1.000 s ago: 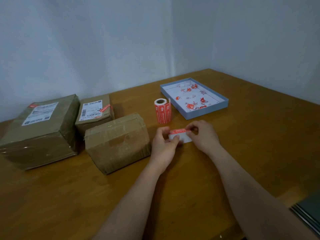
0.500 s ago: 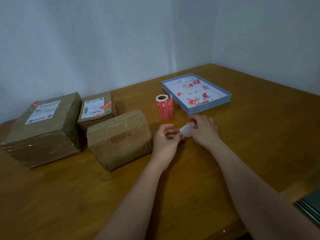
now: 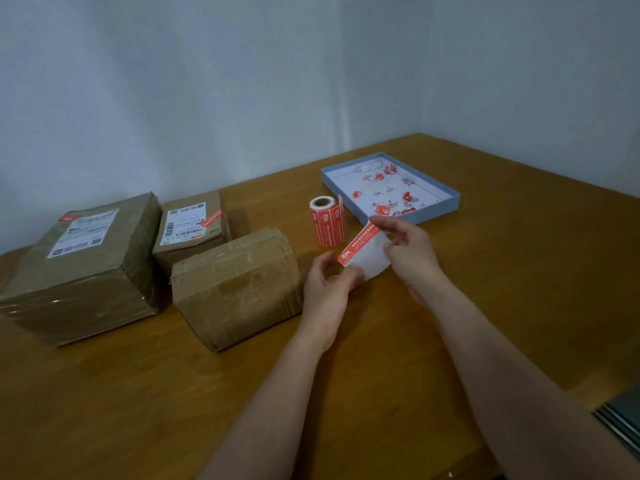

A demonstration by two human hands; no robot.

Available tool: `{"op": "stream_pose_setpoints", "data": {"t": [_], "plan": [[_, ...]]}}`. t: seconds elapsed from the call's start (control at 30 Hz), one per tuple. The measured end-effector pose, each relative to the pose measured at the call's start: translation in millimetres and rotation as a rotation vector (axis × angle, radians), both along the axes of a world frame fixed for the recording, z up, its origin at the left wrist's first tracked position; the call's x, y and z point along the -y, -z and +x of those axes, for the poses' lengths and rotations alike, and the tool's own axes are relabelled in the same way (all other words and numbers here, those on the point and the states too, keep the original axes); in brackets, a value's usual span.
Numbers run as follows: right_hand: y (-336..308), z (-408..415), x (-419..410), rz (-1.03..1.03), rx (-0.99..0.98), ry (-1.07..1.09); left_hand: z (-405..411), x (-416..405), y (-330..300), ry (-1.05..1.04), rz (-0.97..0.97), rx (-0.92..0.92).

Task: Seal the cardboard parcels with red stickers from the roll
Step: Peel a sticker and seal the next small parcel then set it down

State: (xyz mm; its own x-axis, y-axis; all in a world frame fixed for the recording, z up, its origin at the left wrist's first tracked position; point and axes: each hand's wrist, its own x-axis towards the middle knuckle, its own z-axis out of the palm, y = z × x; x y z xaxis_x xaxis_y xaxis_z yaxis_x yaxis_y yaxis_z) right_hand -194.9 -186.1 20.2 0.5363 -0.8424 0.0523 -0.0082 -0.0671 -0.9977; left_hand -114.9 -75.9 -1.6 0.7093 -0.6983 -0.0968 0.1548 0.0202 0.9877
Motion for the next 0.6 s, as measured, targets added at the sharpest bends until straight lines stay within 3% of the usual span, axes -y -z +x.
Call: {"op": "stream_pose_setpoints", "data": {"t": [0.23, 0.3, 0.37, 0.43, 0.6], "plan": [[1, 1, -1, -0.025, 0.009, -0.008, 2, -3, 3, 0.036, 0.05, 0.228], [6, 1, -1, -0.223, -0.101, 0.051, 2, -4, 4, 0.024, 0.046, 0.234], [11, 2, -1, -0.547, -0.219, 0.144, 2, -4, 4, 0.021, 0.028, 0.227], [12, 3, -2, -0.787, -0.202, 0.166, 2, -3, 4, 0.027, 0.018, 0.223], [14, 6, -4, -0.965, -0.186, 0.03, 1, -4, 3, 0.032, -0.035, 0.195]]}}
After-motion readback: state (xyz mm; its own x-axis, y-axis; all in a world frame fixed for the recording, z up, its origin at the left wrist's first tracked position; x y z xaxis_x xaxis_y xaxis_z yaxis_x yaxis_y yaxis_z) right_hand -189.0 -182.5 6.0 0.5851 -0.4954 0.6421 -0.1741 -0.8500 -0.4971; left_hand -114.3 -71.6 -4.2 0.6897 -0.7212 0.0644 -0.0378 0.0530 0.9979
